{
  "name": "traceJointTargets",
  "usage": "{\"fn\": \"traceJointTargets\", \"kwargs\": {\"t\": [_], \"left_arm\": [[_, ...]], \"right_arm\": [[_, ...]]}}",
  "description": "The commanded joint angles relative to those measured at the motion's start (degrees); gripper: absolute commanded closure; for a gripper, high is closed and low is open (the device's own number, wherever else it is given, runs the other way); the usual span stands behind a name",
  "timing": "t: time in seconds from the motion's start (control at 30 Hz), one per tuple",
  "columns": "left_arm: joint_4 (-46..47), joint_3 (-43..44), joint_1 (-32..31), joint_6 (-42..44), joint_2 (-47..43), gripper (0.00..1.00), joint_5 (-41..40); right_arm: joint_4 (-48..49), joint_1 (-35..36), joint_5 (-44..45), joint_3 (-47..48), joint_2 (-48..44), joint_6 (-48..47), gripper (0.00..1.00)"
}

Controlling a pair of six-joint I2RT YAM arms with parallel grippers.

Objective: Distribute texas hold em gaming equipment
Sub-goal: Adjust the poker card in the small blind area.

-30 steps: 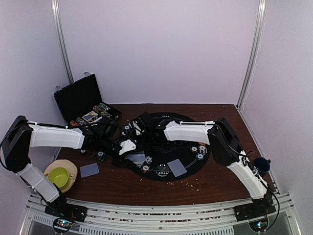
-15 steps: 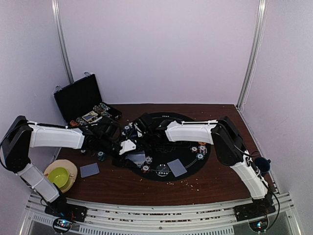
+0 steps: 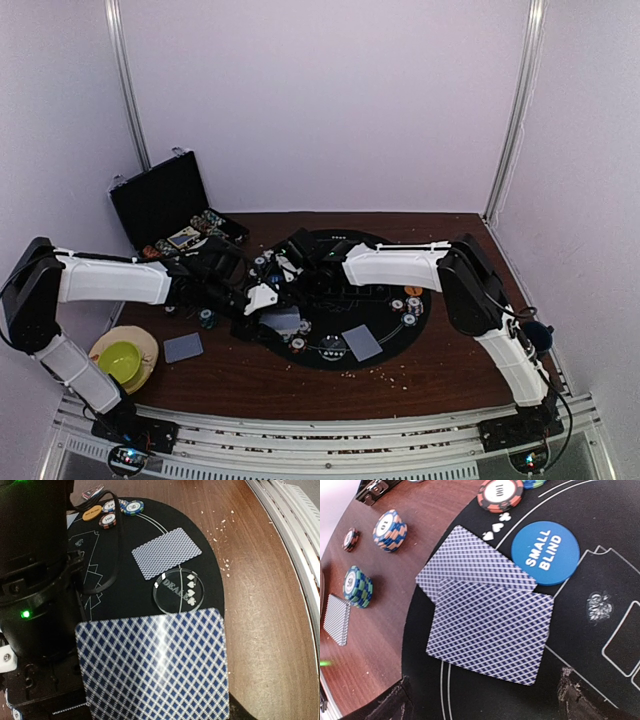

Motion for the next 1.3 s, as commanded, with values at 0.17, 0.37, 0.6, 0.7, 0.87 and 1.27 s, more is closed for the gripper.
{"fn": "traceJointTargets", "kwargs": {"t": [0.17, 0.37, 0.6, 0.7, 0.87, 1.27], "left_arm": [[1.6, -0.4, 0.6, -0.2, -0.5, 0.48, -2.1], [1.6, -0.4, 0.6, -0.3, -0.5, 0.48, -2.1], [1.6, -0.4, 0.5, -0.3, -0.3, 0.48, -2.3], [1.6, -0.4, 0.5, -0.3, -0.3, 0.48, -2.3], [1.6, -0.4, 0.5, -0.3, -0.3, 0.48, -2.3], [1.5, -0.4, 0.5, -0.2, -0.2, 0.48, -2.2]], "right_arm": [[1.1, 2.4, -10.2, 2.9, -0.1, 0.3, 0.0], [1.6, 3.3, -13.0, 2.9, 0.3, 0.4, 0.0], [2.9, 3.7, -16.0, 5.9, 2.8, 1.7, 0.0], [2.8, 3.8, -16.7, 6.7, 3.8, 2.1, 0.0], [3.4, 3.9, -17.2, 6.6, 4.2, 2.5, 0.0], [3.4, 4.1, -15.8, 7.7, 3.9, 2.6, 0.0]]}}
